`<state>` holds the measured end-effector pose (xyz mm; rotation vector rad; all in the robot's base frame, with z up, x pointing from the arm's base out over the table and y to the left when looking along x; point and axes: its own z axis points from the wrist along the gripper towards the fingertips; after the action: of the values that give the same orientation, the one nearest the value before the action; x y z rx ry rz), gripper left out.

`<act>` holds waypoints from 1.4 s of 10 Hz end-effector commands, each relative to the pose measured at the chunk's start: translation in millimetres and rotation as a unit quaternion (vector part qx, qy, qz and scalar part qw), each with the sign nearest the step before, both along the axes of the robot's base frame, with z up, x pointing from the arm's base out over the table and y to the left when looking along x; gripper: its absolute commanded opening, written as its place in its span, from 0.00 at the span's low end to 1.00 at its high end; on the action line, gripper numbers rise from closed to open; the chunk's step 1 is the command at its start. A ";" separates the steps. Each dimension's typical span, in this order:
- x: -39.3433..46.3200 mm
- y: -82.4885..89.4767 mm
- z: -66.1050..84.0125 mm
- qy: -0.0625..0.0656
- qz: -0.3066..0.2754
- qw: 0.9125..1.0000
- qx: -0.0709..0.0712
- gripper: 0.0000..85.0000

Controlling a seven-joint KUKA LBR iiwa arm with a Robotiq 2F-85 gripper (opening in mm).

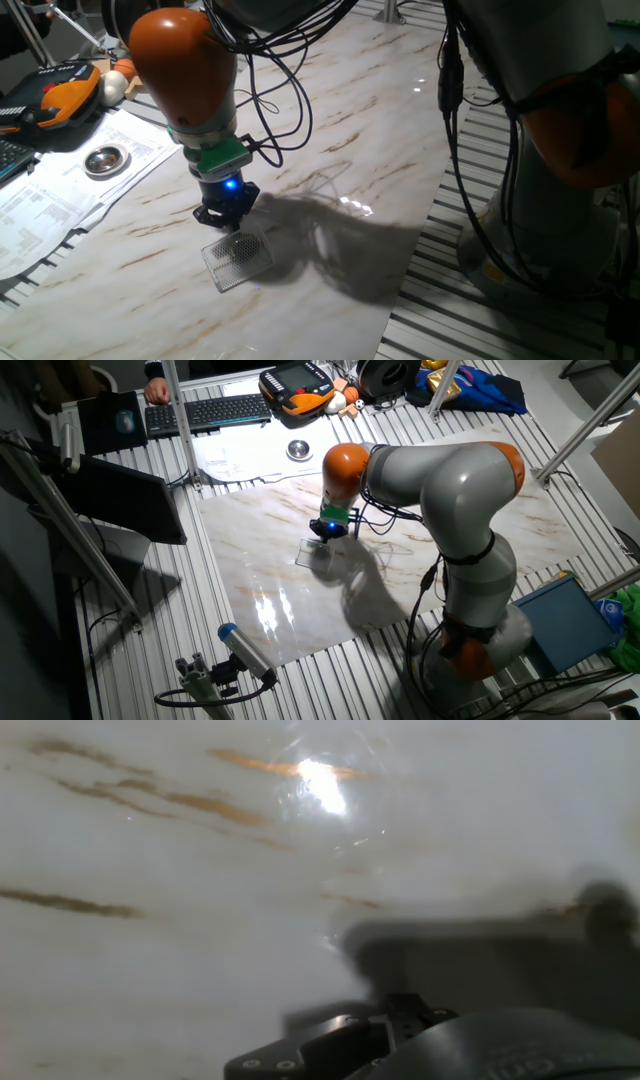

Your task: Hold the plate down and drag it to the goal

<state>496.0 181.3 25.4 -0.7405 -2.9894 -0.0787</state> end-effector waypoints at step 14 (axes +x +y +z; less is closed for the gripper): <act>-7.3 5.6 0.4 0.061 0.002 0.998 0.030 0.00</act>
<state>488.8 187.0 25.7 -0.7035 -2.8590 -0.1180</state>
